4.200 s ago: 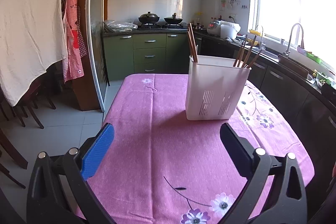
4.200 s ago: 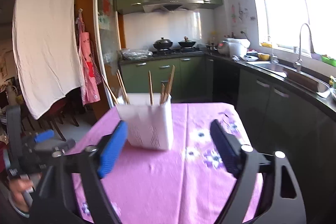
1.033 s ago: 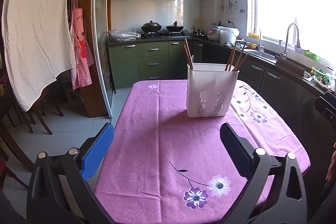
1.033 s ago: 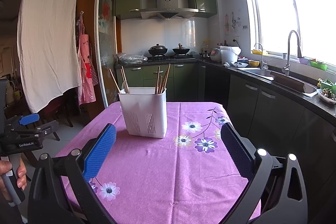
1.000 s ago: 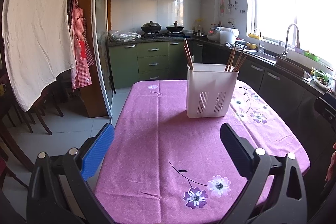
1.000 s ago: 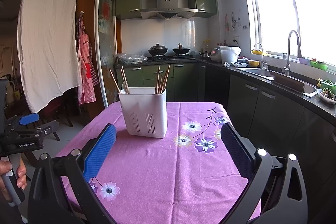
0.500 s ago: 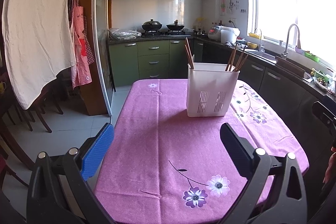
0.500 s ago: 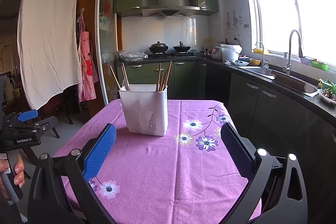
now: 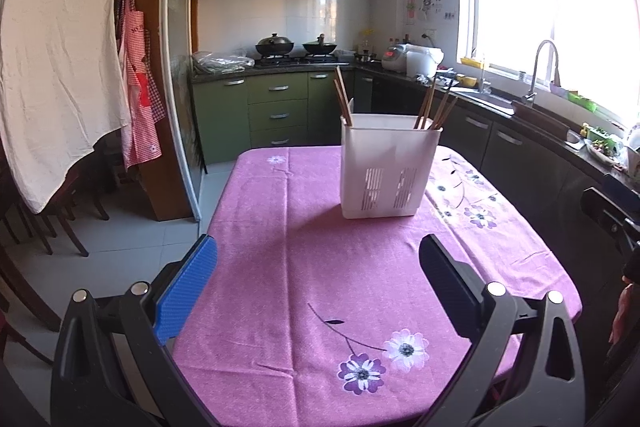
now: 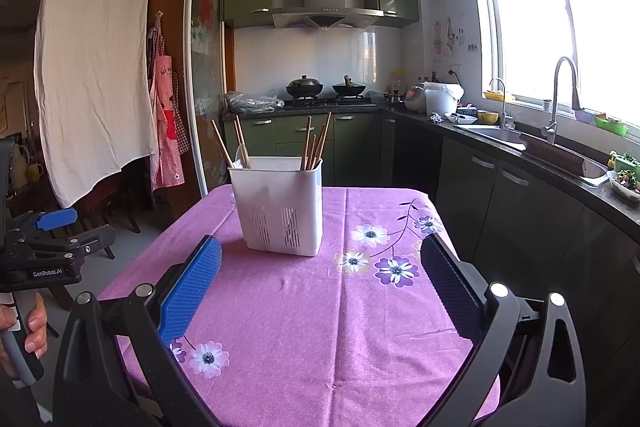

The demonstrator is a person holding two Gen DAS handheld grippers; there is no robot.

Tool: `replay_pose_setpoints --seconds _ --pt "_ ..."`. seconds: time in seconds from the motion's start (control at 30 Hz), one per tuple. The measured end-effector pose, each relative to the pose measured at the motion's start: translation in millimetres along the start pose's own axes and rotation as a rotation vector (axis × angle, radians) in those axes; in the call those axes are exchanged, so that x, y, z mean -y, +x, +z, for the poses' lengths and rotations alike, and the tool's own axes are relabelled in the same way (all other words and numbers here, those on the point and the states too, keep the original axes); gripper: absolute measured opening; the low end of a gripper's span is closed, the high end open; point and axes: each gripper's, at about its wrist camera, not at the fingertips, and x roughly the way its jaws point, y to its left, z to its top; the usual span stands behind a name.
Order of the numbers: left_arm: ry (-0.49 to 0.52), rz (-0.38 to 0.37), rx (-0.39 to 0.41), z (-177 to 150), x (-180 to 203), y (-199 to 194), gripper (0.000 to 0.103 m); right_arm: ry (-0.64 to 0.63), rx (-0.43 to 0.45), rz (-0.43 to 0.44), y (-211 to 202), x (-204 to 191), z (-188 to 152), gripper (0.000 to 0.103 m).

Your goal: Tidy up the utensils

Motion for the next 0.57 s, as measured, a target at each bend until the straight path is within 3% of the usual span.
replay_pose_setpoints --seconds 0.33,0.57 --pt "0.020 0.031 0.021 1 0 2 0.096 0.000 -0.009 0.001 4 1 -2 0.098" --pt "0.003 0.044 -0.048 0 -9 31 0.096 0.008 -0.036 -0.002 18 4 -5 0.098"
